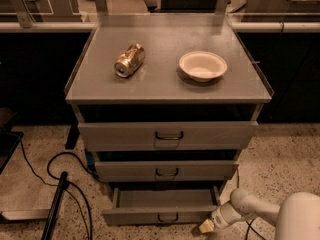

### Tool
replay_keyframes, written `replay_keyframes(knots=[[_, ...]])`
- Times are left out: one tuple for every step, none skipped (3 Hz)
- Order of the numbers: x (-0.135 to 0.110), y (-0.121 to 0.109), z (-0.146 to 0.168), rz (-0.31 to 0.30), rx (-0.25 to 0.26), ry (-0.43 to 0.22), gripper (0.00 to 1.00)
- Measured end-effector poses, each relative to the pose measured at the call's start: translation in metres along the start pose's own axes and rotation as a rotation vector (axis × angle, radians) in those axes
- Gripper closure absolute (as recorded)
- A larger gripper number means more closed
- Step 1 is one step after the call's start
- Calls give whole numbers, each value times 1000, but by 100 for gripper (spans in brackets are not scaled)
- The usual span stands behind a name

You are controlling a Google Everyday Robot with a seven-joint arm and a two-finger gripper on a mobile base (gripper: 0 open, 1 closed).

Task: Close bottom drawer

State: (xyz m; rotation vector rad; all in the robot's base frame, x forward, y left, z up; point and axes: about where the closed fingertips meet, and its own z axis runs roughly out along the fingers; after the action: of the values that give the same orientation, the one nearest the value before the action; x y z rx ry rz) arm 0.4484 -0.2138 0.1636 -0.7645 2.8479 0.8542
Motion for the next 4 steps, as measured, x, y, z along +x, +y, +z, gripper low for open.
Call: replay_keyframes(knots=[[3, 10, -1, -7, 33, 25, 88], [10, 29, -6, -32, 92, 60, 100], [11, 40, 2, -84, 189, 52, 100], [11, 34, 11, -85, 185, 58, 100]])
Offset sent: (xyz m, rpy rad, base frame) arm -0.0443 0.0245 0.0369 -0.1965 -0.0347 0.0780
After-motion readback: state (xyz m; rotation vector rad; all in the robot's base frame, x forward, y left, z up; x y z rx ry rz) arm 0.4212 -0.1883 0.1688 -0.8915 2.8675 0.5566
